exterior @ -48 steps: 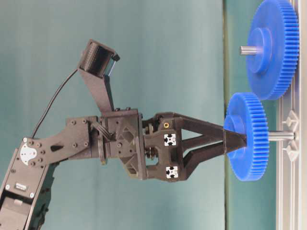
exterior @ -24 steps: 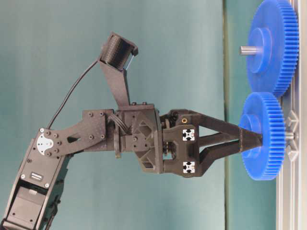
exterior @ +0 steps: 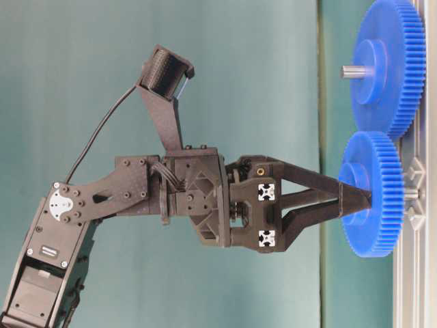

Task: Find the location of the shaft and insert the small gear.
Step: 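Push the gear onto the shaft and open the left gripper, then raise the open left gripper away from the mounted gear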

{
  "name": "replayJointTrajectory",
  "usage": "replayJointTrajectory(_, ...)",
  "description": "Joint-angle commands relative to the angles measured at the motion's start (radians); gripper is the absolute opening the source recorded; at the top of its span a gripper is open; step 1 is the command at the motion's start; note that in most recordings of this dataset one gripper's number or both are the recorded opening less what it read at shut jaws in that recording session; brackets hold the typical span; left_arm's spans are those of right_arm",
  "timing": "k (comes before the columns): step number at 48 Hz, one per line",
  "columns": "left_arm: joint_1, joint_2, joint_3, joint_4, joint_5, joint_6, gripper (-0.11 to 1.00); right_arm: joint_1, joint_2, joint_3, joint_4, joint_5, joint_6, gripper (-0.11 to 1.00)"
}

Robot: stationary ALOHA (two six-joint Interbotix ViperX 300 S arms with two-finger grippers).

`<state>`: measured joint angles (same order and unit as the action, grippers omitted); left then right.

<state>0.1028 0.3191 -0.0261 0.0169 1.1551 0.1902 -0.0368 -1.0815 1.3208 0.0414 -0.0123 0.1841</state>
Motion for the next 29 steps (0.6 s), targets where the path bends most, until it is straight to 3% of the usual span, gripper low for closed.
replayJointTrajectory(1, 0.003, -0.051, -0.029, 0.005, 0.008, -0.003, 0.64, -0.002, 0.006, -0.014, 0.002, -0.006, 0.011, -0.01)
replayJointTrajectory(6, 0.002, -0.051, -0.032, 0.005, 0.017, -0.015, 0.66, -0.002, 0.006, -0.014, 0.000, -0.006, 0.011, -0.01)
replayJointTrajectory(11, -0.005, -0.049, -0.038, 0.005, 0.031, -0.035, 0.87, -0.002, 0.006, -0.014, 0.000, -0.006, 0.011, -0.01)
replayJointTrajectory(14, -0.015, -0.046, -0.052, 0.005, 0.057, -0.035, 0.94, -0.002, 0.006, -0.014, 0.002, -0.006, 0.011, -0.01)
replayJointTrajectory(21, -0.026, -0.028, -0.091, 0.005, 0.132, -0.041, 0.93, -0.002, 0.006, -0.014, 0.000, -0.006, 0.011, -0.01)
replayJointTrajectory(29, -0.026, -0.025, -0.121, 0.003, 0.129, -0.044, 0.94, -0.002, 0.006, -0.014, 0.000, -0.006, 0.011, -0.01)
